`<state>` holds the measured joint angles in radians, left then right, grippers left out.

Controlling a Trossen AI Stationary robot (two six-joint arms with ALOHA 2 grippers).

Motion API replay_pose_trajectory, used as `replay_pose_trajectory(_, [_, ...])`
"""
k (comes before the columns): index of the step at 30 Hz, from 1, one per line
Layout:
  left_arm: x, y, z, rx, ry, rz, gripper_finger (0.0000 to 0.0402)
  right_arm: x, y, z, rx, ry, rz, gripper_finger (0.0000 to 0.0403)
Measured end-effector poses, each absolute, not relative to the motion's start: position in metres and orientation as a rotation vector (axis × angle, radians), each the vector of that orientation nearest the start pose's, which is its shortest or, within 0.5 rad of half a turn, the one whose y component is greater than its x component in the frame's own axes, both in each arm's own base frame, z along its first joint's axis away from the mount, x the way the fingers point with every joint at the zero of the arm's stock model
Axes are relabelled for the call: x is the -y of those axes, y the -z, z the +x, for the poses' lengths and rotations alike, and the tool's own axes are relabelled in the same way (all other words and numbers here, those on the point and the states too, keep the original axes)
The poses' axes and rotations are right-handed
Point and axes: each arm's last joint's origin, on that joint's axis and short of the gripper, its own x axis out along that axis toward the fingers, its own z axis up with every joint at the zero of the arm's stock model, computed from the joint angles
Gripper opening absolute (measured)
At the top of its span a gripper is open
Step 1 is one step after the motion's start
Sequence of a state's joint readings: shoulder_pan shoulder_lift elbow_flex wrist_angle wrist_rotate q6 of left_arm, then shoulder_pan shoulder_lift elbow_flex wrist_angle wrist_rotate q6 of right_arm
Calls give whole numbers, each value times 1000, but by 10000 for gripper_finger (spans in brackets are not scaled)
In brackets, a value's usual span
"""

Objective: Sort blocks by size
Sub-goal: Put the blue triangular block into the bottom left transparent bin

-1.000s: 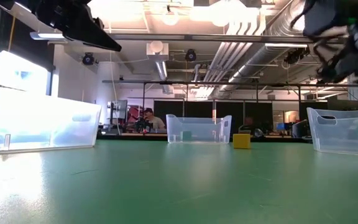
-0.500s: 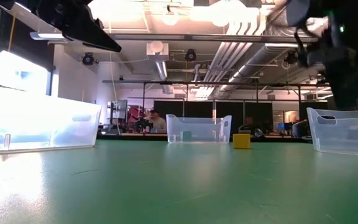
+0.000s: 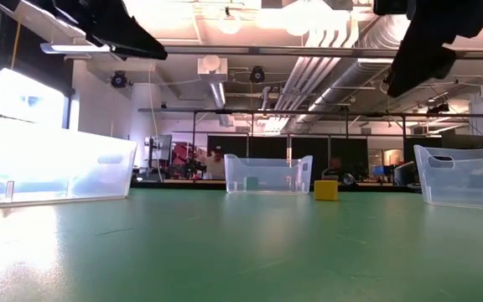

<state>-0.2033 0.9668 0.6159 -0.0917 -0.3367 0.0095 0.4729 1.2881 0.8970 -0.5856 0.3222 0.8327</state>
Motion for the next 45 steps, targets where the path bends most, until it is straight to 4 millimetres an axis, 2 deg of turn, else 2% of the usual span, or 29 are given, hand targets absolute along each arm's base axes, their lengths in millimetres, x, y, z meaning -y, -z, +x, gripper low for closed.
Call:
replay_pose_trajectory(5, [41, -255, 207, -379, -92, 116, 117, -113, -227, 230, -952, 215, 381, 217])
replay_pose_trajectory(9, [49, -255, 217, -324, -82, 106, 117, -118, -215, 234, -1052, 128, 333, 217])
replay_pose_trajectory(14, [59, -243, 236, -293, -66, 100, 117, -122, -197, 251, -1048, 20, 140, 217])
replay_pose_trajectory(19, [68, -223, 254, -317, -51, 111, 117, -117, -179, 265, -1194, -104, 213, 218])
replay_pose_trajectory(24, [73, -206, 266, -332, -50, 116, 117, -120, -175, 269, -1418, -92, 270, 218])
replay_pose_trajectory(28, [73, -200, 269, -348, -51, 120, 117, -131, -173, 270, -1552, -55, 367, 218])
replay_pose_trajectory(34, [74, -199, 269, -358, -52, 124, 117, -155, -171, 264, -1584, -32, 476, 218])
replay_pose_trajectory(40, [73, -196, 268, -382, -50, 141, 117, -170, -170, 253, -1564, 84, 490, 220])
replay_pose_trajectory(45, [73, -196, 268, -384, -45, 167, 117, -178, -169, 247, -1559, 156, 516, 255])
